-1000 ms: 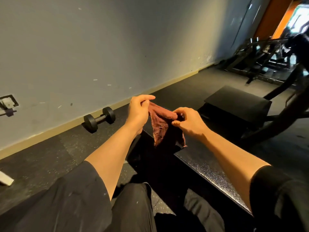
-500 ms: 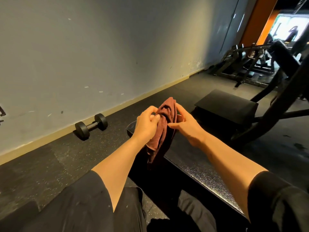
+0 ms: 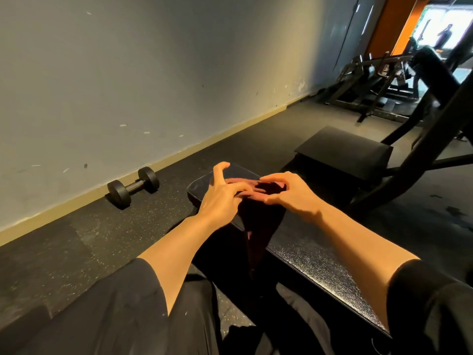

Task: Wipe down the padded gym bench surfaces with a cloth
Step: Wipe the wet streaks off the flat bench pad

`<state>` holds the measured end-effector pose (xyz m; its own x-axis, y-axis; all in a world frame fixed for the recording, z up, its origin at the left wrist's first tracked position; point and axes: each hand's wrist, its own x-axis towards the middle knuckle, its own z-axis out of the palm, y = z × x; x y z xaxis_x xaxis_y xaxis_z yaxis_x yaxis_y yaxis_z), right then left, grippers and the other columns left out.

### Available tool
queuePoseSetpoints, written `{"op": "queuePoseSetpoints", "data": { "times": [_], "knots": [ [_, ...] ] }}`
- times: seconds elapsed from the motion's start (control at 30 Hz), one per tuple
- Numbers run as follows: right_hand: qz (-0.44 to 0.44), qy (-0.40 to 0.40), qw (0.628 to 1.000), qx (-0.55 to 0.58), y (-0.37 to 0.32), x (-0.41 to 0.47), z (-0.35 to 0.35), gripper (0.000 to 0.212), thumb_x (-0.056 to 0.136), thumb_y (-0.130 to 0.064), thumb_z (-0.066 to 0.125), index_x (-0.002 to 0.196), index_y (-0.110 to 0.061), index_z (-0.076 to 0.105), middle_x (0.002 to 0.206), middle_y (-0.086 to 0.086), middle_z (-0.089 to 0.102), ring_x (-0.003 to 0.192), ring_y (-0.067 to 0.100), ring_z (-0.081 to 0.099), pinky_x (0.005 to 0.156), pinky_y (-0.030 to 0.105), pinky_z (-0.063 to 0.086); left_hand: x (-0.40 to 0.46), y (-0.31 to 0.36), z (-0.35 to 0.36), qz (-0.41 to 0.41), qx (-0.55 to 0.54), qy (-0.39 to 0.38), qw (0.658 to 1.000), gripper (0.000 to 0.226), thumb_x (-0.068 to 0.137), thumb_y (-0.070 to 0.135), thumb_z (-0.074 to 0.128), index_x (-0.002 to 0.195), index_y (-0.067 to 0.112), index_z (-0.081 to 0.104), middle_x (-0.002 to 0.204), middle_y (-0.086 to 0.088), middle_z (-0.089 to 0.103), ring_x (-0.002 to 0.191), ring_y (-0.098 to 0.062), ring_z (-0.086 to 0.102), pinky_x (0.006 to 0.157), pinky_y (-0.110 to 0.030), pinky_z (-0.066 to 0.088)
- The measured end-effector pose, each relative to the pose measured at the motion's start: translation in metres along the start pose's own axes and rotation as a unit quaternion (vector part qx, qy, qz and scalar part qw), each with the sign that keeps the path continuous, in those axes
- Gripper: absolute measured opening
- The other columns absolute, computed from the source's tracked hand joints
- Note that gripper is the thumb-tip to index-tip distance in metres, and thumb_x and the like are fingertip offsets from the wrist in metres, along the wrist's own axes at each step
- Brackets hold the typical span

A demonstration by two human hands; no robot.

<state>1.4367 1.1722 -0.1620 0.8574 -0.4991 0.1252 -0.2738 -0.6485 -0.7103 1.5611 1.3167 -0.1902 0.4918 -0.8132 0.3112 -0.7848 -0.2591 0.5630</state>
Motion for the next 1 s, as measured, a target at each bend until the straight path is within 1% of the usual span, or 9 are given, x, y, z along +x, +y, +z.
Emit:
{"op": "queuePoseSetpoints", "data": {
  "times": [0.13,0.3,0.4,0.47,0.57,0.77,0.83,0.9,1.0],
  "knots": [
    [-0.027,-0.036,0.979,-0.196,0.022,-0.001,0.005,0.046,0.068,-0.008,0.063,0.113,-0.019,0.068,0.111,0.004,0.051,0.104,0.018,0.041,0.073,0.020,0.040,0.006,0.000,0.012,0.020,0.047,-0.003,0.999,0.022,0.091,0.025,0.062,0.096,0.046,0.068,0.135,0.004,0.019,0.106,-0.015,0.047,0.073,-0.031,0.053],
    [-0.010,0.015,0.976,-0.216,0.046,-0.004,-0.013,0.012,0.083,-0.019,0.071,0.089,-0.009,0.074,0.131,0.006,0.048,0.124,0.022,0.039,0.100,0.037,0.036,0.012,-0.015,0.029,0.010,0.025,-0.007,1.000,0.008,0.090,0.027,0.064,0.094,0.024,0.070,0.132,0.004,0.033,0.113,-0.015,0.032,0.091,-0.030,0.032],
    [0.023,0.039,0.996,-0.075,0.048,-0.006,-0.016,0.016,0.083,-0.014,0.068,0.069,-0.011,0.062,0.091,0.001,0.061,0.090,0.016,0.055,0.080,0.031,0.041,0.022,-0.016,0.039,0.012,-0.022,0.001,1.000,0.012,0.093,0.022,0.057,0.087,0.023,0.067,0.098,0.007,0.063,0.099,-0.013,0.051,0.107,-0.040,0.026],
    [0.053,0.046,0.997,0.017,0.049,-0.007,-0.019,0.027,0.083,-0.012,0.067,0.062,-0.018,0.052,0.064,-0.004,0.050,0.064,0.010,0.045,0.062,0.028,0.036,0.027,-0.009,0.043,-0.027,-0.073,-0.027,0.997,0.010,0.096,0.023,0.051,0.093,0.027,0.059,0.083,0.003,0.066,0.082,-0.016,0.060,0.104,-0.043,0.033],
    [0.099,0.078,0.989,0.072,0.066,-0.004,-0.023,0.018,0.079,-0.013,0.073,0.082,-0.011,0.056,0.078,0.001,0.054,0.070,0.011,0.048,0.064,0.030,0.042,0.036,-0.005,0.057,-0.065,-0.126,-0.022,0.990,0.006,0.095,0.027,0.054,0.093,0.026,0.048,0.078,-0.004,0.065,0.072,-0.027,0.060,0.073,-0.044,0.048],
    [0.245,0.169,0.953,0.049,0.137,0.030,-0.003,0.037,0.070,-0.009,0.078,0.094,-0.010,0.050,0.086,0.005,0.054,0.084,0.020,0.051,0.058,0.025,0.039,0.056,-0.018,0.134,-0.140,-0.130,-0.072,0.979,0.010,0.091,0.010,0.051,0.090,0.016,0.059,0.088,-0.001,0.062,0.078,-0.020,0.055,0.063,-0.026,0.042],
    [0.275,0.140,0.951,0.012,0.156,0.041,0.013,0.049,0.072,-0.015,0.078,0.110,-0.007,0.048,0.102,0.009,0.054,0.096,0.024,0.052,0.065,0.026,0.042,0.063,-0.022,0.162,-0.152,-0.111,-0.123,0.974,0.013,0.092,0.011,0.050,0.096,0.014,0.062,0.094,-0.006,0.063,0.087,-0.027,0.059,0.072,-0.033,0.046],
    [0.277,0.100,0.954,-0.062,0.176,0.045,0.036,0.069,0.078,-0.029,0.074,0.134,-0.010,0.039,0.130,0.016,0.046,0.121,0.032,0.045,0.093,0.037,0.043,0.066,-0.028,0.185,-0.131,-0.080,-0.186,0.971,0.013,0.093,0.015,0.051,0.095,0.013,0.064,0.097,-0.009,0.063,0.099,-0.034,0.059,0.080,-0.039,0.048],
    [0.236,0.052,0.953,-0.184,0.191,0.039,0.073,0.066,0.091,-0.058,0.047,0.148,-0.034,0.024,0.157,0.011,0.017,0.145,0.033,0.009,0.113,0.061,0.011,0.059,-0.042,0.201,-0.110,-0.068,-0.170,0.977,0.030,0.098,0.011,0.041,0.120,0.018,0.061,0.131,-0.006,0.055,0.136,-0.021,0.035,0.102,-0.040,0.039]
  ]
}}
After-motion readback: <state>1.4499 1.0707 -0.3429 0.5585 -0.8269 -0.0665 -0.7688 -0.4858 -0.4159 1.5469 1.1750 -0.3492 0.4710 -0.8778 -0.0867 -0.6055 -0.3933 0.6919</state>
